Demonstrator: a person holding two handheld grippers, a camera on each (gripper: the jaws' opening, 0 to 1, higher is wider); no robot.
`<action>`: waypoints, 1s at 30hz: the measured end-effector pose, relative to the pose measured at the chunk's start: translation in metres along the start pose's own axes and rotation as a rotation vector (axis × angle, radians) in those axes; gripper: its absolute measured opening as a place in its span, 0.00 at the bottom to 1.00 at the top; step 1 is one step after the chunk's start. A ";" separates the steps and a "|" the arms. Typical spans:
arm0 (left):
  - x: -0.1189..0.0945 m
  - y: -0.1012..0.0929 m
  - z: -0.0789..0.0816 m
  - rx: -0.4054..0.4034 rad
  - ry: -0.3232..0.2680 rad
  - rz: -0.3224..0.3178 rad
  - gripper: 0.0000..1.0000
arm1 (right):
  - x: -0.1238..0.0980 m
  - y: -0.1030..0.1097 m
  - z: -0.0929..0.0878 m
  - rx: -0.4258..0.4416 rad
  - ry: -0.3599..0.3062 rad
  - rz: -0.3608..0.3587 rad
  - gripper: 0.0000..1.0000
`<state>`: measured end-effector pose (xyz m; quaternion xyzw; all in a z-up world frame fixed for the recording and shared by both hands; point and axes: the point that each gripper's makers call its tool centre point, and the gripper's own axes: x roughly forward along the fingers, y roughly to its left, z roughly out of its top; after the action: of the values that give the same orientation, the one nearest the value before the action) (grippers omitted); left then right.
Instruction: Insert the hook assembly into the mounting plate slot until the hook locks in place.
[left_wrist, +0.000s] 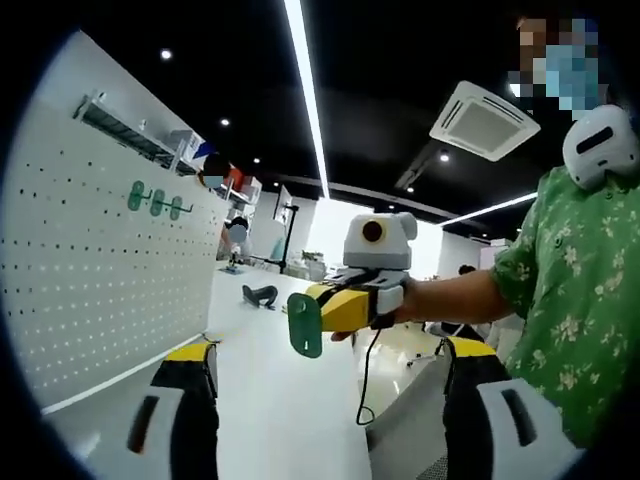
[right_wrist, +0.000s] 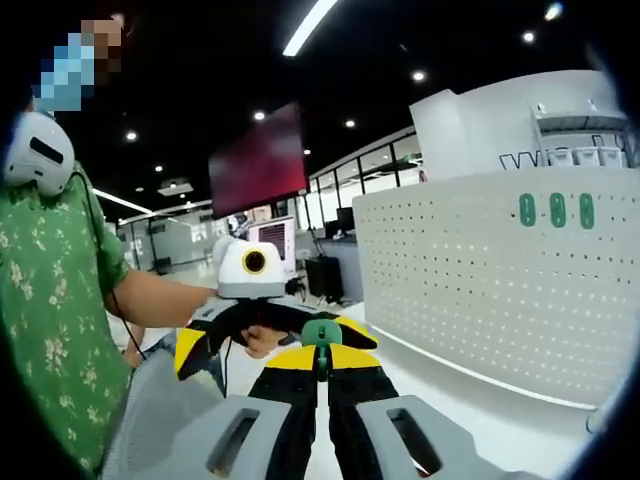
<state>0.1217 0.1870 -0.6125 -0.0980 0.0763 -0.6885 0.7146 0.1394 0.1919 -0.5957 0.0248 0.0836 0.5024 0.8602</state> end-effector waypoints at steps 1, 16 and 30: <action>0.000 -0.001 -0.001 0.003 0.005 0.000 0.99 | 0.000 0.000 0.000 0.000 -0.001 -0.002 0.01; -0.001 0.004 0.002 0.014 0.007 0.062 1.00 | -0.002 -0.014 -0.005 -0.012 0.009 -0.081 0.01; -0.011 0.020 0.013 0.029 -0.014 0.210 1.00 | -0.004 -0.051 -0.005 -0.014 -0.018 -0.255 0.01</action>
<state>0.1442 0.1990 -0.6049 -0.0838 0.0712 -0.6103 0.7845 0.1805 0.1636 -0.6063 0.0127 0.0749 0.3893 0.9180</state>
